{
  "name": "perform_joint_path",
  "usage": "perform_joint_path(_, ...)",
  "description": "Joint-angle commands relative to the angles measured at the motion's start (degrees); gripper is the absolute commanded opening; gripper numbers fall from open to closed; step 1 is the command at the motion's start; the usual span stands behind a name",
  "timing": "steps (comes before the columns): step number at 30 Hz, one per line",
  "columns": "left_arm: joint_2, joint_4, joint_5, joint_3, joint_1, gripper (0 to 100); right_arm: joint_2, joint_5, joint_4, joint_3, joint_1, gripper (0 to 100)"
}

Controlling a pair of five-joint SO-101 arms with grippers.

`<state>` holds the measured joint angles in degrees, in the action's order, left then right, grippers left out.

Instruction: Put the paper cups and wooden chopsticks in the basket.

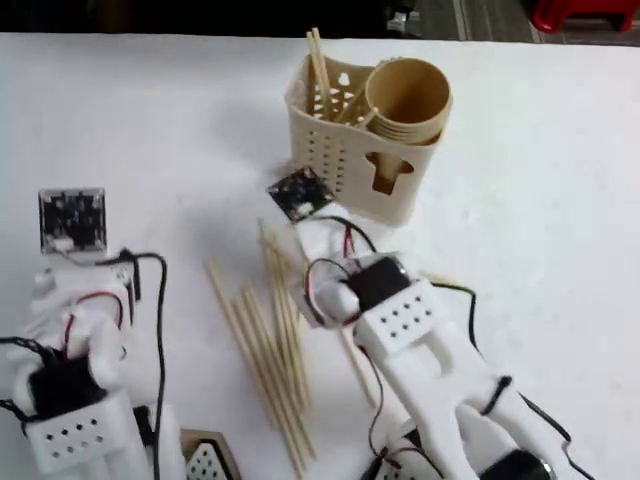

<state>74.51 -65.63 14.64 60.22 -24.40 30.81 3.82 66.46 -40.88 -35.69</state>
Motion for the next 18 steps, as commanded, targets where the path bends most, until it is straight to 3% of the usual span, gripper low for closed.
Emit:
perform_joint_path(1, 8.0, 4.9, 0.0, 10.4, -2.4, 17, -8.7, 0.2, -1.3, 7.3, -1.3, 13.8)
perform_joint_path(9, 20.3, 6.3, 2.7, 23.1, -2.4, 17, -28.7, 0.2, -1.4, 19.9, -1.3, 13.8)
perform_joint_path(18, 29.1, 1.5, 4.4, 25.8, -2.4, 17, -42.6, 0.1, -1.4, 29.0, 0.5, 13.8)
